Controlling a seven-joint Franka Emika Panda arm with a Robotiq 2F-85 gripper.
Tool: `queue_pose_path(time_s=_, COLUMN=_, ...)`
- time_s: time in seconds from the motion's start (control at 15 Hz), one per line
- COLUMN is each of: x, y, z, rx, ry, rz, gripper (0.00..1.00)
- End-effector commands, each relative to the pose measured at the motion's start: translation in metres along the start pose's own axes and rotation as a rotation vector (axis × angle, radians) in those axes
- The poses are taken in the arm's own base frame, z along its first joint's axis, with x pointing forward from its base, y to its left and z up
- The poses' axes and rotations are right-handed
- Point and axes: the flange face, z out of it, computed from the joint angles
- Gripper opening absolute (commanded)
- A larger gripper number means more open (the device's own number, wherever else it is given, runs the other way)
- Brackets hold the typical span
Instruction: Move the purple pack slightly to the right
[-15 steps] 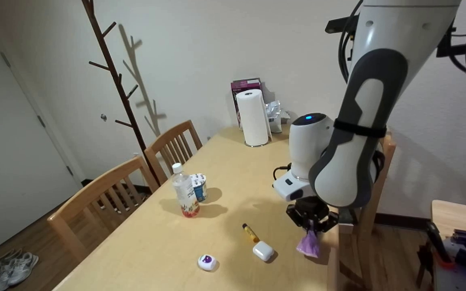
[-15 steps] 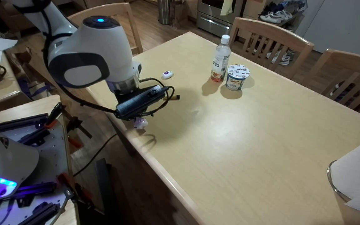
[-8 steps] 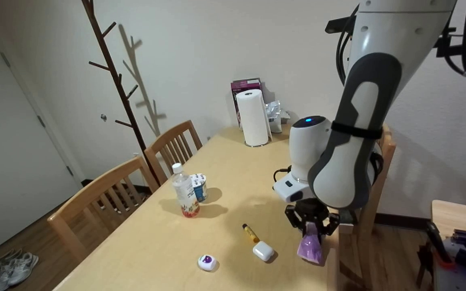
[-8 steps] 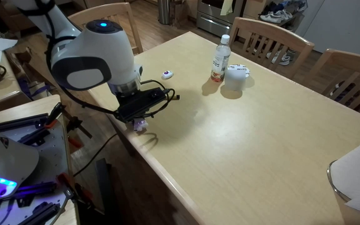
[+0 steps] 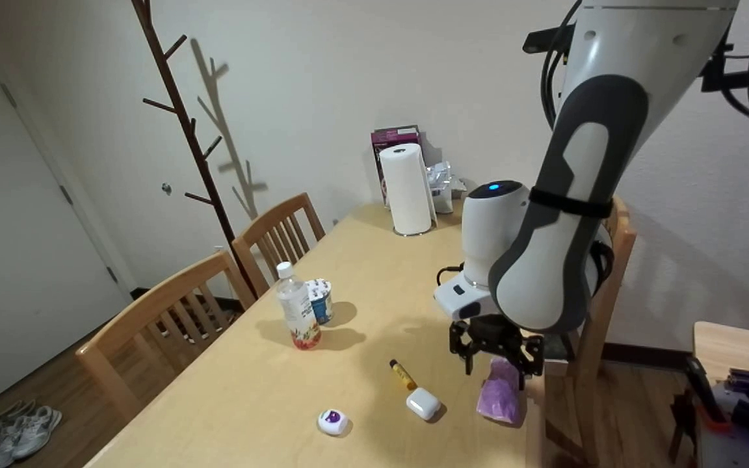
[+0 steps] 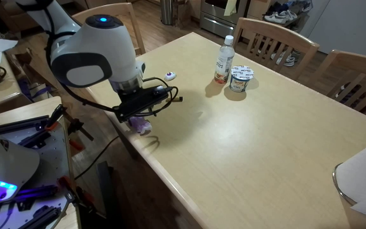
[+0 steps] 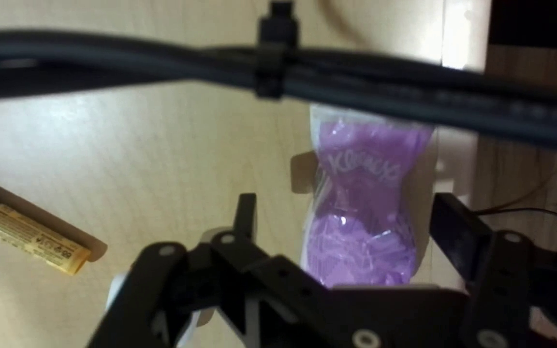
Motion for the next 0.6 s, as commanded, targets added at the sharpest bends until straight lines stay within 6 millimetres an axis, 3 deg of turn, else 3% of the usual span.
queue_pose_path(time_s=0.0, x=0.013, y=-0.003, z=-0.031, rx=-0.036, ry=0.029, rz=0.15, gripper=1.0)
queue_pose_path(time_s=0.53, x=0.068, y=-0.004, z=-0.09, rx=-0.099, ry=0.075, rz=0.192, gripper=1.0)
